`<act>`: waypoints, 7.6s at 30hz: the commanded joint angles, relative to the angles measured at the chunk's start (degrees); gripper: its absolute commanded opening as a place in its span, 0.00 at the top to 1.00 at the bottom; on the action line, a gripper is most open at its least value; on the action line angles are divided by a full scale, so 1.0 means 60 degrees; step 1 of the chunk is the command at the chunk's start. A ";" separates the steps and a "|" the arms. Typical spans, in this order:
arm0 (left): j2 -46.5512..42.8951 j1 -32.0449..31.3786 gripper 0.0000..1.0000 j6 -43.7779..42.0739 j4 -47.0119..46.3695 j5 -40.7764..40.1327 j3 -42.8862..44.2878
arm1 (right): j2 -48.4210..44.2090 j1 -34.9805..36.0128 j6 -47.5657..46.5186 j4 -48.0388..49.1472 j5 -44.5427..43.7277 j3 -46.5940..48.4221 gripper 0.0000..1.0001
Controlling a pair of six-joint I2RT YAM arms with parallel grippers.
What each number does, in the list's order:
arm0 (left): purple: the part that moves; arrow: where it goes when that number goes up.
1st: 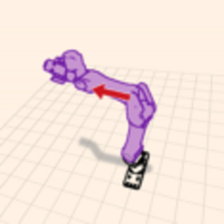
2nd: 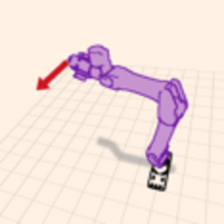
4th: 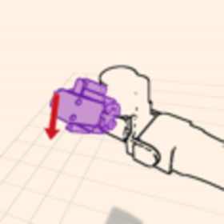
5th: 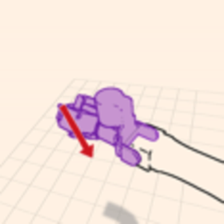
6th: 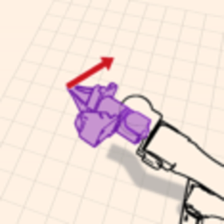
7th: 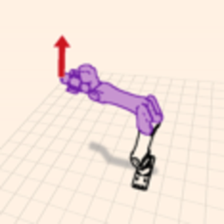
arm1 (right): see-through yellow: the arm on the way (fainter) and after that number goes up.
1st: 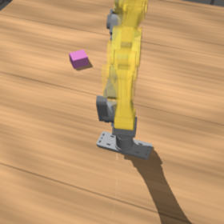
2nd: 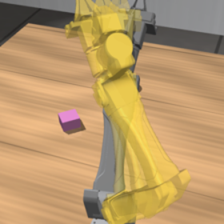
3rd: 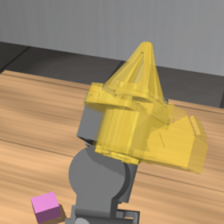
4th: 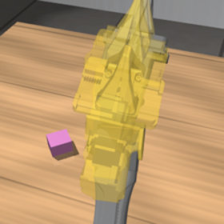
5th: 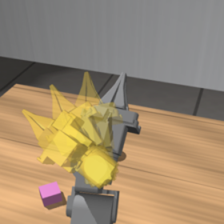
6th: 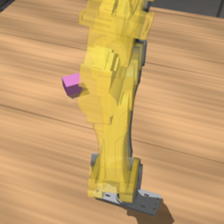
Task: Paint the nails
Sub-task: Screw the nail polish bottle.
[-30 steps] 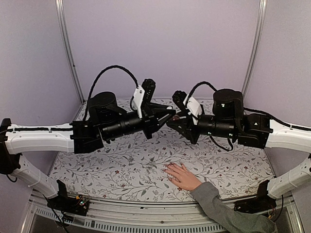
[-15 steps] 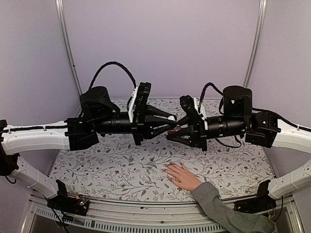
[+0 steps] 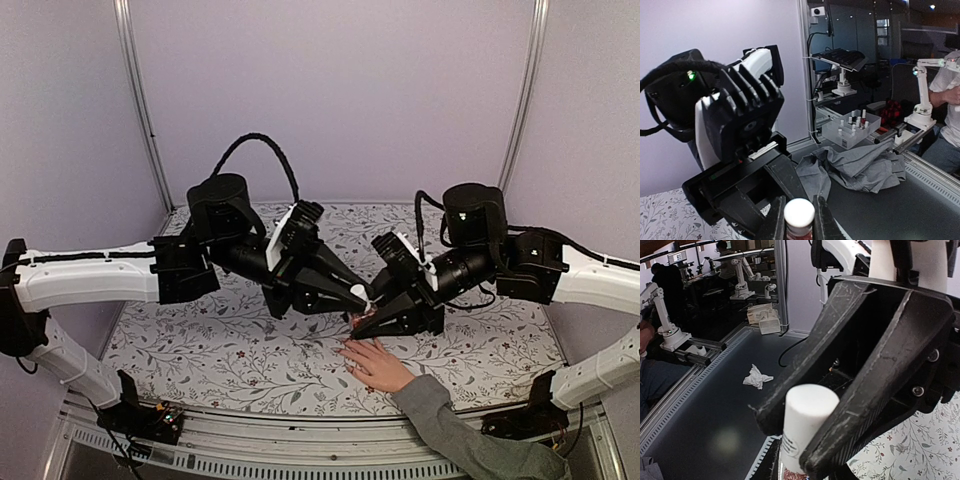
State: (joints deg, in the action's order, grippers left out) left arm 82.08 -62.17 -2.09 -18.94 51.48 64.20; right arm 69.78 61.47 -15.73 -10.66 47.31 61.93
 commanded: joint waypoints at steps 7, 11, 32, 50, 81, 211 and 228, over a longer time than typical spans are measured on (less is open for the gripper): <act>0.0927 0.0294 0.98 -0.0825 0.2490 0.0577 -0.0077 | -0.0032 0.0261 -0.0268 0.1776 0.1928 0.1076 1.00; 0.0564 0.0358 0.90 -0.0765 0.2246 0.0283 -0.0226 | -0.0040 0.0257 -0.0267 0.1776 0.1735 0.1015 1.00; -0.2407 0.0612 0.58 0.1077 -0.0070 -0.4171 -0.2329 | -0.0352 0.0261 0.0718 0.2263 -0.5820 0.0443 1.00; -0.1498 -0.0069 0.52 0.3050 -0.1423 -0.8446 -0.1198 | 0.0668 0.0536 0.0868 0.1849 -1.0394 0.0633 1.00; -0.0622 -0.0181 1.00 0.1790 -0.0431 -0.6026 -0.0899 | -0.0013 0.0337 0.0857 0.1915 -0.6842 0.0515 1.00; -0.0610 -0.0185 1.00 0.1884 -0.1077 -0.4892 -0.1225 | -0.0583 0.0536 0.0351 0.2411 -0.4882 -0.0014 1.00; 0.0100 -0.0059 1.00 0.1249 -0.0132 -0.1071 -0.0720 | -0.1033 0.0521 -0.0666 0.2146 0.0216 0.0226 1.00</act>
State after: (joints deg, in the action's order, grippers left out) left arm 78.94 -63.37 4.69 -28.80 39.35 60.27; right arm 66.06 63.44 -14.26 -5.78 33.63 61.08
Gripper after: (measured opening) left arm 0.143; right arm 0.208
